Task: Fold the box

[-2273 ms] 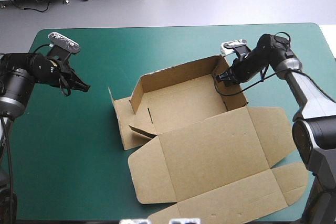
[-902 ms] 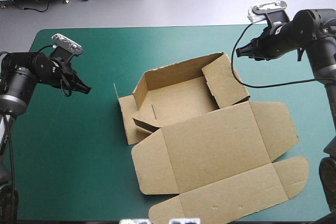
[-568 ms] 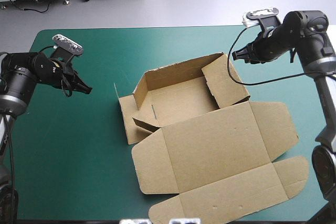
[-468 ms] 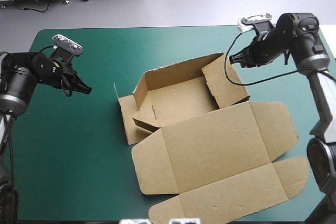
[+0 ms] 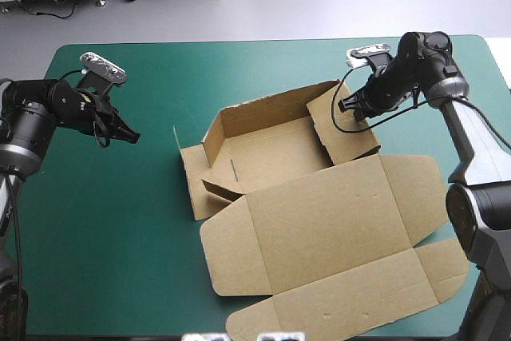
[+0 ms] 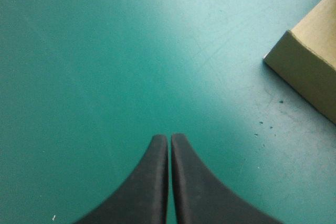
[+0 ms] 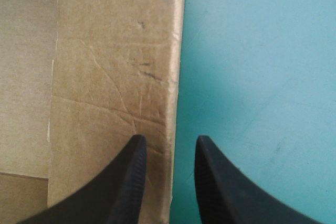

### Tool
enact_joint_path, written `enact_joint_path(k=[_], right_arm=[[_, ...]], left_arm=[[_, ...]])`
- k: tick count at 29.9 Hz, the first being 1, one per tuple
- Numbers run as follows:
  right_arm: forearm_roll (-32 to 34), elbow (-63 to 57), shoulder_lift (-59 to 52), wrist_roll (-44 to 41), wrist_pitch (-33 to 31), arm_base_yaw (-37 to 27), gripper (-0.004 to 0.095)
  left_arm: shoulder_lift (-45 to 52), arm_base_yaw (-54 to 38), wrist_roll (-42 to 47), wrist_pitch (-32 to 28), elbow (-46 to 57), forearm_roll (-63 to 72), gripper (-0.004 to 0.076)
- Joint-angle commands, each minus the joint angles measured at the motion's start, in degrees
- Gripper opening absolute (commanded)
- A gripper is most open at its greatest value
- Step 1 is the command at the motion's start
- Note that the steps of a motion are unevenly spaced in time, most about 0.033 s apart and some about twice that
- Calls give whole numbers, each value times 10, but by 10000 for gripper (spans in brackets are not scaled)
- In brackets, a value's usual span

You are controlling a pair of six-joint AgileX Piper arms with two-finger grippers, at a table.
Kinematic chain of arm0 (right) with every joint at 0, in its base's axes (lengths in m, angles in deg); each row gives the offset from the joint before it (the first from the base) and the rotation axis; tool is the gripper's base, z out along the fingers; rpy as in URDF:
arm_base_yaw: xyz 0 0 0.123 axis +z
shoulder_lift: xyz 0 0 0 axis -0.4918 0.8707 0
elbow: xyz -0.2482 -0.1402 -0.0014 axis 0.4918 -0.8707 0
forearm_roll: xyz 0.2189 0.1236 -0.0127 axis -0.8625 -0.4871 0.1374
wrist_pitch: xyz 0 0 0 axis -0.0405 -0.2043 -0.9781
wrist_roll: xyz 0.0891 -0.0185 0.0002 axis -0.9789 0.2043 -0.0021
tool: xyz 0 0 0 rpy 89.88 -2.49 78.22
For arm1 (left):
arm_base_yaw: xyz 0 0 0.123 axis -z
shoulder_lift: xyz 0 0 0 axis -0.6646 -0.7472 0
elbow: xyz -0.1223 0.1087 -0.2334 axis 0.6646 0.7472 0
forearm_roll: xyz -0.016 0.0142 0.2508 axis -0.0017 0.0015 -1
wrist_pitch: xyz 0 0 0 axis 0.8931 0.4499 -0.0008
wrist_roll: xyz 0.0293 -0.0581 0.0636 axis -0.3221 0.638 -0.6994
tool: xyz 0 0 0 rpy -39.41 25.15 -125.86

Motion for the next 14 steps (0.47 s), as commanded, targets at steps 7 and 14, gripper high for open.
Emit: enact_joint_path(k=[7,14], right_arm=[[-66,12,18,14,-7,1,303],[-95,12,46,17,-1,1,-29]], left_arm=[[20,0,0,-20,-16,8,8],[20,0,0,-32,-16,21,8]])
